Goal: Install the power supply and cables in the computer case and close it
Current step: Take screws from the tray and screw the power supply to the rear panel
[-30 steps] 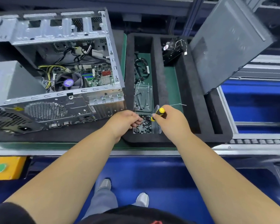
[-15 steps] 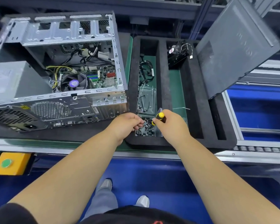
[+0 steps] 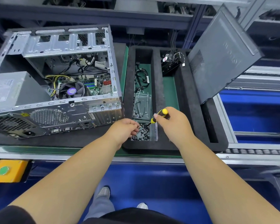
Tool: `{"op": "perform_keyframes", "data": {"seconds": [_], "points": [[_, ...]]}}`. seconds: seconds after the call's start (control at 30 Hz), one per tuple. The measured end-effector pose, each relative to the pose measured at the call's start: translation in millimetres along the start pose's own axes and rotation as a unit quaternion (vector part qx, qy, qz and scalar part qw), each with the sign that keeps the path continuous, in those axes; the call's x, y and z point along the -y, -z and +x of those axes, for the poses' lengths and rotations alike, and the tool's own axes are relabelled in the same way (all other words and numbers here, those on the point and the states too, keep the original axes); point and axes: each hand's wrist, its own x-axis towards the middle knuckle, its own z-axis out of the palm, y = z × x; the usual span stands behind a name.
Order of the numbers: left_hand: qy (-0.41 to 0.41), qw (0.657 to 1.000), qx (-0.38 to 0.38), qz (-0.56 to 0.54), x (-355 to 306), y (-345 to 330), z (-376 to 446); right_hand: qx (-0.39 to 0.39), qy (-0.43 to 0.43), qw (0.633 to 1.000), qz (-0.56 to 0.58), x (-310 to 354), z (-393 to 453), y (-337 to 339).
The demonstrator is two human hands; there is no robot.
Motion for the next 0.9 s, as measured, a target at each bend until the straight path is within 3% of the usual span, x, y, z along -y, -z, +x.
{"op": "perform_keyframes", "data": {"seconds": [0.23,0.43,0.67,0.9], "points": [[0.076,0.990,0.028,-0.119,-25.5,-17.5,-7.9,-0.033,-0.004,0.992,0.122,18.2,-4.9,35.6],[0.135,0.950,0.030,-0.281,-46.4,-28.6,-9.7,-0.047,0.007,0.987,0.156,25.6,-12.4,57.9],[0.152,0.954,0.031,-0.257,-56.4,-35.3,-18.7,-0.057,0.010,0.975,0.213,21.8,-23.6,77.7],[0.112,0.937,0.058,-0.325,-72.1,-33.7,-37.3,-0.096,0.021,0.959,0.265,26.5,-33.1,91.6]]}}
